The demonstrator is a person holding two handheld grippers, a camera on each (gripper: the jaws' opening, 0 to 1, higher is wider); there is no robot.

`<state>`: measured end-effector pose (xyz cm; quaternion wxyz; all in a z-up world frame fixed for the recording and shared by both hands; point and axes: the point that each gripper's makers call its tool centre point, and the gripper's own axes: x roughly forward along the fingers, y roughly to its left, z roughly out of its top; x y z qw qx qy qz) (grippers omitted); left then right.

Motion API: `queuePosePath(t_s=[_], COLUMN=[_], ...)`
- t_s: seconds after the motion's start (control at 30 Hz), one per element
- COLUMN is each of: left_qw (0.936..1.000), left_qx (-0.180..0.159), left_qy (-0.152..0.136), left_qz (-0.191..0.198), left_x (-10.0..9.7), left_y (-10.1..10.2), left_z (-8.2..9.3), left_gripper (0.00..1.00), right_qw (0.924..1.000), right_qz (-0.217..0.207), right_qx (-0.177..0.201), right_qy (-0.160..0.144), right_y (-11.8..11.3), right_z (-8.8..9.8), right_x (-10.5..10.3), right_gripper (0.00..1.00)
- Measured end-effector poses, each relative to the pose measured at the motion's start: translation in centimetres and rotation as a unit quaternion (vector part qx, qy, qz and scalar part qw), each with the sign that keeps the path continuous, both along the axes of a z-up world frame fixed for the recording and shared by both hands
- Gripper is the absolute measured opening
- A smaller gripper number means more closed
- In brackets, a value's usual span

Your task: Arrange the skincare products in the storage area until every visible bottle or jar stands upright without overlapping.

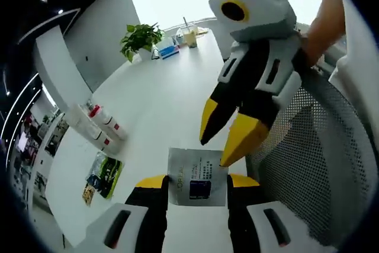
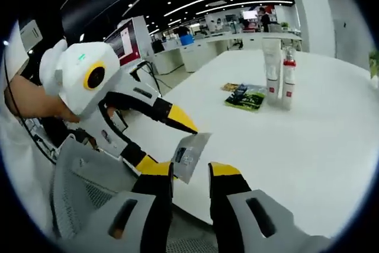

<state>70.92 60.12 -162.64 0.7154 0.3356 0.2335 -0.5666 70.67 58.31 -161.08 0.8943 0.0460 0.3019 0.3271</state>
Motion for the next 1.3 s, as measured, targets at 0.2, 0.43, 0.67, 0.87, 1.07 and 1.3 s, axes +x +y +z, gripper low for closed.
queuePosePath(t_s=[0.2,0.43,0.67,0.87,1.07,1.3], left_qw=[0.9987,0.995,0.9939,0.9948,0.9809,0.915], left_qx=[-0.012,-0.019,-0.017,-0.041,-0.113,-0.238], left_qy=[-0.047,-0.094,-0.108,-0.09,0.038,0.225], left_qz=[-0.017,-0.03,-0.016,0.022,0.154,0.236], left_x=[-1.3,-2.4,-2.6,-2.9,-2.7,-4.7], left_y=[-0.4,-1.6,-1.7,-1.0,1.1,0.9], left_z=[1.2,2.9,3.9,4.5,4.4,5.2], left_gripper=[0.4,0.4,0.4,0.41,0.41,0.38], right_qw=[0.9996,0.9976,0.9938,0.9919,0.9887,0.9728], right_qz=[0.007,0.016,0.021,0.029,0.037,0.051], right_qx=[0.01,0.046,0.089,0.104,0.117,0.206], right_qy=[0.026,0.048,0.063,0.068,0.086,0.093], right_y=[0.5,1.3,1.5,1.7,1.8,1.7], right_z=[-0.3,0.4,1.6,2.2,2.4,5.9], right_x=[-0.5,-0.9,-1.3,-1.7,-2.1,-2.1], right_gripper=[0.15,0.09,0.02,0.0,0.0,0.0])
